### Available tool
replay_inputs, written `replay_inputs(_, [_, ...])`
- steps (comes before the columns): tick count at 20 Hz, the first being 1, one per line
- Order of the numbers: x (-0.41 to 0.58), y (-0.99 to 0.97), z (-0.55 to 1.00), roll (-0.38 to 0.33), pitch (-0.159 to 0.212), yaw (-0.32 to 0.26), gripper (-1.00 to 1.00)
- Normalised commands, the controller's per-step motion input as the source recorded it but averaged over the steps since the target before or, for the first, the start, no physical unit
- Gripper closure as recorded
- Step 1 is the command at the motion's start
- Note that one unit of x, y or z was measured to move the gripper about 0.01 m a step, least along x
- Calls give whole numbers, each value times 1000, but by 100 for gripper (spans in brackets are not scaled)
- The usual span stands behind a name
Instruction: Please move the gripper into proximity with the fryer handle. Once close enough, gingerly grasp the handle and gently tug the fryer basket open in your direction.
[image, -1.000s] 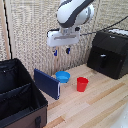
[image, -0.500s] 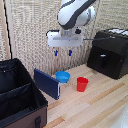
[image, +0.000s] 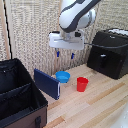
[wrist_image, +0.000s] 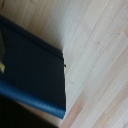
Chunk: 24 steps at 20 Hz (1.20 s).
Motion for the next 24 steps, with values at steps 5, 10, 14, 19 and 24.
replay_inputs(5, [0, 19, -32, -375, -48, -58, -100])
replay_inputs(10, [23, -10, -10, -375, -99, -15, -100])
replay_inputs(14, [44, -239, -114, -350, -123, 0, -100])
replay_inputs(19, [13, -396, -198, -310, -141, 15, -100])
replay_inputs(24, [-39, -540, -249, -264, -136, 25, -100])
